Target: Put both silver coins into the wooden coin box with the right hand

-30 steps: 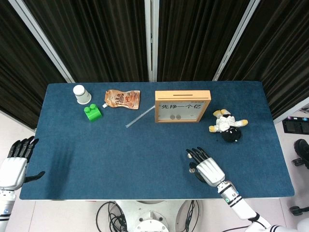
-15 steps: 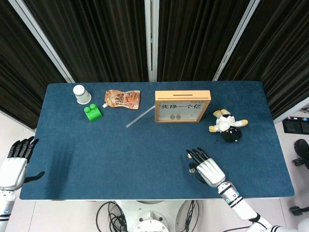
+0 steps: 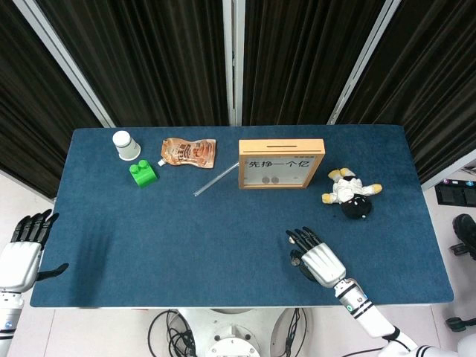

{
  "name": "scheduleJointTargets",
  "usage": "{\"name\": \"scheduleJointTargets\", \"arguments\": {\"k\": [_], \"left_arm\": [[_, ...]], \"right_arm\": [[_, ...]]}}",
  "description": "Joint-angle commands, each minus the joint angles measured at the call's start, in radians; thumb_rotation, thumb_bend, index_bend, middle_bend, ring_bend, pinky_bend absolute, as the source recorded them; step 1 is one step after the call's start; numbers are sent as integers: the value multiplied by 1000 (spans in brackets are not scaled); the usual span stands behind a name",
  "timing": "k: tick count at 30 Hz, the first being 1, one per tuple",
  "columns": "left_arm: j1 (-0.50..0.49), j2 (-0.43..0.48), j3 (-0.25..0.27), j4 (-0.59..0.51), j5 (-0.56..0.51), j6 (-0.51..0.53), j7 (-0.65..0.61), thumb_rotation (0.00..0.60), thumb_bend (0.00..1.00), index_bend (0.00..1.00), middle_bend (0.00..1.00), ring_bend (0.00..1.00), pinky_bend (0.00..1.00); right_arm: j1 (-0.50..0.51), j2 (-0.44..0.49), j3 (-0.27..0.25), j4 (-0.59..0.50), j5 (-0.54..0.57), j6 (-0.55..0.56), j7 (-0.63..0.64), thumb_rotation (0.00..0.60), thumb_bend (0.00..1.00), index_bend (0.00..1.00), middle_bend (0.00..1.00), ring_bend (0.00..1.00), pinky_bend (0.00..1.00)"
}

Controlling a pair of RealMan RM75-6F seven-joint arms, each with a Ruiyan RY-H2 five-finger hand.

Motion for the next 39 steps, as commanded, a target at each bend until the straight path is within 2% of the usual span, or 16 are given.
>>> {"name": "scheduleJointTargets", "arguments": {"k": [1, 8, 24, 35, 39], "left_arm": [[0, 0, 0, 2, 0, 0, -3, 600, 36, 43, 0, 0, 0], [1, 0, 0, 10, 3, 4, -17, 600, 36, 44, 0, 0, 0], [-10, -2, 1, 48, 5, -15, -72, 600, 36, 44, 0, 0, 0], [-9, -6, 4, 65, 11, -11, -105, 600, 36, 43, 0, 0, 0], [-10, -6, 5, 65, 12, -12, -103, 600, 36, 43, 0, 0, 0]], "right_arm": [[0, -1, -1, 1, 2, -2, -2, 600, 145, 414, 0, 0, 0], [1, -11, 2, 7, 2, 4, -5, 600, 148, 415, 0, 0, 0], [11, -63, 22, 59, 1, 25, 4, 600, 176, 497, 17, 0, 0], [14, -71, 19, 82, -6, 39, 20, 600, 177, 501, 23, 0, 0], [14, -72, 17, 90, -14, 54, 33, 600, 208, 503, 31, 0, 0]]}}
